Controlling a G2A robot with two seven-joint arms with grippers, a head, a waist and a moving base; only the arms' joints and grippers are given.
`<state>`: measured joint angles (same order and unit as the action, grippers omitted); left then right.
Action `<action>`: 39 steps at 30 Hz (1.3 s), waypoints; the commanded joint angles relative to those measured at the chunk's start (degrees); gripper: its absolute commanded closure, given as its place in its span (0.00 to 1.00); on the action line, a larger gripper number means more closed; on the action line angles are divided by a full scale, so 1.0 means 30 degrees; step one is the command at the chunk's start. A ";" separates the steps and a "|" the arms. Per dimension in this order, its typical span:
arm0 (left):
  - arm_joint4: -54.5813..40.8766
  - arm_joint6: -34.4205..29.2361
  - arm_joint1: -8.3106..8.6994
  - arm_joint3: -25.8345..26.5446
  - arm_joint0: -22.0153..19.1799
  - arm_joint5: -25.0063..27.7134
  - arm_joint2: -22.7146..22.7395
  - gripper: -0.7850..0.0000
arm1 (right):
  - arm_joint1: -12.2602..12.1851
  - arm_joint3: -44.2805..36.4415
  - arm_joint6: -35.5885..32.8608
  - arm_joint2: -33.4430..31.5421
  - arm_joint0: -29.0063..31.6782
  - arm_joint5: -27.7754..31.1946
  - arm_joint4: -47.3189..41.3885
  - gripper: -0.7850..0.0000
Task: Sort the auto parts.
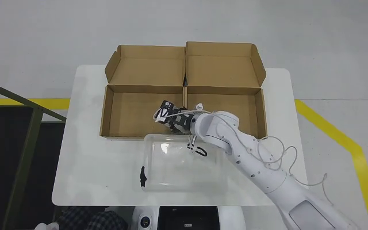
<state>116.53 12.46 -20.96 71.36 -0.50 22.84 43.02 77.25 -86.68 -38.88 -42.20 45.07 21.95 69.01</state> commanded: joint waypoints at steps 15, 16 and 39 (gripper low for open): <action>0.0001 0.0000 0.0000 0.0000 0.0000 0.0000 0.0000 0.00 | 0.0263 0.0521 -0.0033 -0.0055 -0.0022 0.0245 0.0107 0.65; 0.0001 0.0000 0.0000 0.0000 0.0000 0.0000 0.0000 0.00 | 0.0275 0.0540 -0.0055 -0.0053 -0.0019 0.0275 0.0142 0.64; 0.0001 0.0000 0.0000 0.0000 0.0000 0.0000 0.0000 0.00 | 0.0503 0.0562 -0.0284 -0.0279 0.0150 0.0631 0.0716 0.54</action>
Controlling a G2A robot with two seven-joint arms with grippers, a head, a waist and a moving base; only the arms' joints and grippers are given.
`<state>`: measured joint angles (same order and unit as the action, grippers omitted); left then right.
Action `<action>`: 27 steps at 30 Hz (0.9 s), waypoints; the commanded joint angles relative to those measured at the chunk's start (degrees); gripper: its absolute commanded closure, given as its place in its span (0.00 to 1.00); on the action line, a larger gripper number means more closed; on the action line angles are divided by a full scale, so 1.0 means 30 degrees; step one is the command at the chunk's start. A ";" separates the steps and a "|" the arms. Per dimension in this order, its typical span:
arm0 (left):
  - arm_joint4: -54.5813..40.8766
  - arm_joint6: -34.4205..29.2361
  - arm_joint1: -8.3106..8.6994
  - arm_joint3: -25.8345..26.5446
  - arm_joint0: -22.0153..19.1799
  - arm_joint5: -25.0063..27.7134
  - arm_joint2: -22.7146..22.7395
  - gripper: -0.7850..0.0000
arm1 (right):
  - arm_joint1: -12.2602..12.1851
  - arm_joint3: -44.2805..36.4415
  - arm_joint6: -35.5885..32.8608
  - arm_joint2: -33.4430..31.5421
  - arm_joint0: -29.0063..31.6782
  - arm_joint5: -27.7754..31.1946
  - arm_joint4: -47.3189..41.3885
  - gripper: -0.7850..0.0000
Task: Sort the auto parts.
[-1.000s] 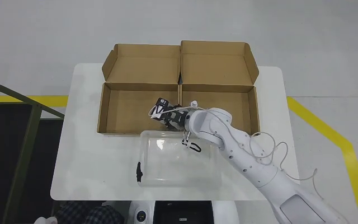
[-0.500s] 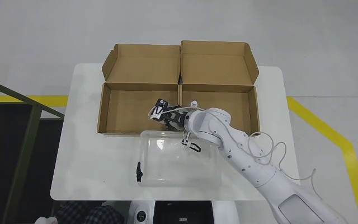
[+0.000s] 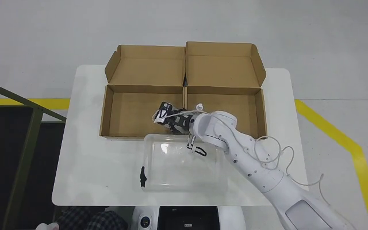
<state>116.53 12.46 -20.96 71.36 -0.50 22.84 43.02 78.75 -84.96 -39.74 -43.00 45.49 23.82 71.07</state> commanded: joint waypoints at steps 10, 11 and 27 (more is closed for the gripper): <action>0.0001 0.0000 0.0000 0.0000 0.0000 0.0000 0.0000 0.00 | -0.0091 -0.1477 0.0207 -0.0626 0.0456 0.0343 0.0198 0.54; 0.0001 0.0000 0.0000 0.0000 0.0000 0.0000 0.0000 0.00 | -0.0133 -0.1876 0.0248 -0.0762 0.0580 0.0403 0.0246 0.54; 0.0001 0.0000 0.0000 0.0000 0.0000 0.0000 0.0000 0.00 | -0.1554 -0.8840 0.2445 -0.5555 0.5856 0.2405 0.0849 0.49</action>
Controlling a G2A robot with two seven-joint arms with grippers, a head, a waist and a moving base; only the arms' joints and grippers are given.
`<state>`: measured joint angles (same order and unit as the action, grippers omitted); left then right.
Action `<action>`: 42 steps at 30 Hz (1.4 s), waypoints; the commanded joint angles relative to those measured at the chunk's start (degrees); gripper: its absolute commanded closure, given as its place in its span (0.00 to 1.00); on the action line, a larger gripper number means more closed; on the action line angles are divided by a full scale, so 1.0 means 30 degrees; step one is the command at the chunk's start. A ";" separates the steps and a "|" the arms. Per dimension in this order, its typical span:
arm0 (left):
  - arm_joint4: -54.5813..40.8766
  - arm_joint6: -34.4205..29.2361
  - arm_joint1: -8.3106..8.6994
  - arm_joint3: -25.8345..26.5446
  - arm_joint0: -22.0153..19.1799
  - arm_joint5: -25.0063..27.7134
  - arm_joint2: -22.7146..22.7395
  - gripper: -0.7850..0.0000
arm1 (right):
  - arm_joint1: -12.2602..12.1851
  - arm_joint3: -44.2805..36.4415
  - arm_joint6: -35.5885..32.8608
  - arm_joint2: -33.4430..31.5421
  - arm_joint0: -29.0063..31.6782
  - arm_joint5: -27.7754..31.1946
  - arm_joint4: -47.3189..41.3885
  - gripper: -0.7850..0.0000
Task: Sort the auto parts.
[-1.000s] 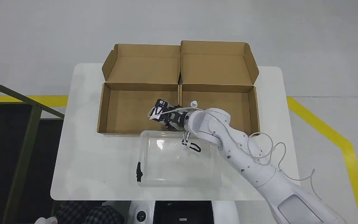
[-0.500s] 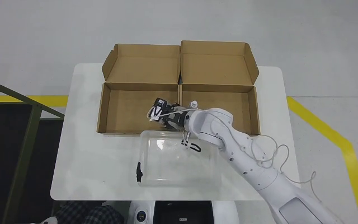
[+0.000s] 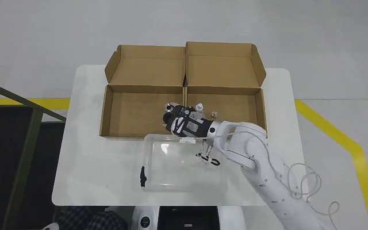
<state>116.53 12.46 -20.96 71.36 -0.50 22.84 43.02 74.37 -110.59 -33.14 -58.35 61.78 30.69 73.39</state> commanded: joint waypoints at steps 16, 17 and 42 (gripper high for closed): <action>0.0001 0.0000 0.0000 0.0000 0.0000 0.0000 0.0000 0.00 | -0.1451 -0.2476 0.7523 -0.8146 0.7422 0.1936 0.1752 0.00; 0.0001 0.0000 0.0000 0.0000 0.0000 0.0000 0.0000 0.00 | -0.1504 -0.2494 0.7960 -0.8584 0.7846 0.1966 0.1750 0.00; 0.0001 0.0000 0.0000 0.0000 0.0000 0.0000 0.0000 0.00 | -0.2043 -0.1301 1.6578 -1.4828 1.4793 0.1089 0.2248 0.00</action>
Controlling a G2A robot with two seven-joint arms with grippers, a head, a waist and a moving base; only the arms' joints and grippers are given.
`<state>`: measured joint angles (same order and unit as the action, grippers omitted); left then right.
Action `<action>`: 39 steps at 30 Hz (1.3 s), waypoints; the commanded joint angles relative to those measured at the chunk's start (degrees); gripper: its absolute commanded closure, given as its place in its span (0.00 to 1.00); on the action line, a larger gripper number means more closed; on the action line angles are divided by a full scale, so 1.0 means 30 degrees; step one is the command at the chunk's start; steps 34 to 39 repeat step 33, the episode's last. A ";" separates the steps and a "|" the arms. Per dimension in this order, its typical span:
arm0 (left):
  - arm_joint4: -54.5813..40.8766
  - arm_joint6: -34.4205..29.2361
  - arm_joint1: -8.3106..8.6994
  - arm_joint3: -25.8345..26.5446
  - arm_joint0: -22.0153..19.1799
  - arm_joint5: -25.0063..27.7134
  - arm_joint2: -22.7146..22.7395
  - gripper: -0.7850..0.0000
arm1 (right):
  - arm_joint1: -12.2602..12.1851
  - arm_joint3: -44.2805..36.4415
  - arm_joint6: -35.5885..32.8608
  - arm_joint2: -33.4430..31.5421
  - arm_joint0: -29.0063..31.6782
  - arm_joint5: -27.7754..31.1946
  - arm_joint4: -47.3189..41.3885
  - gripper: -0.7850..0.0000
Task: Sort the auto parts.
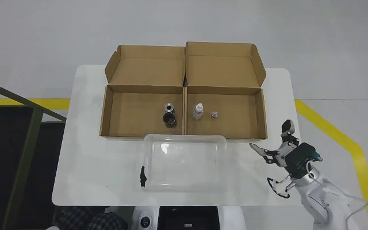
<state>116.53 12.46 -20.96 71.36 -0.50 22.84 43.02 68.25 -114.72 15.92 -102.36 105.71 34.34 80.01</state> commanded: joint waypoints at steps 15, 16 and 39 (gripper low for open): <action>0.0000 0.0000 0.0000 0.0000 0.0000 0.0000 0.0000 0.00 | -0.0024 0.0800 0.0757 -0.0973 0.0841 -0.0465 -0.0956 0.00; 0.0000 0.0000 0.0000 0.0000 0.0000 0.0000 0.0000 0.00 | -0.0024 0.0800 0.0758 -0.0973 0.0841 -0.0464 -0.0955 0.00; 0.0000 0.0000 0.0000 0.0000 0.0000 0.0000 0.0000 0.00 | -0.0024 0.0800 0.0759 -0.0972 0.0841 -0.0463 -0.0955 0.00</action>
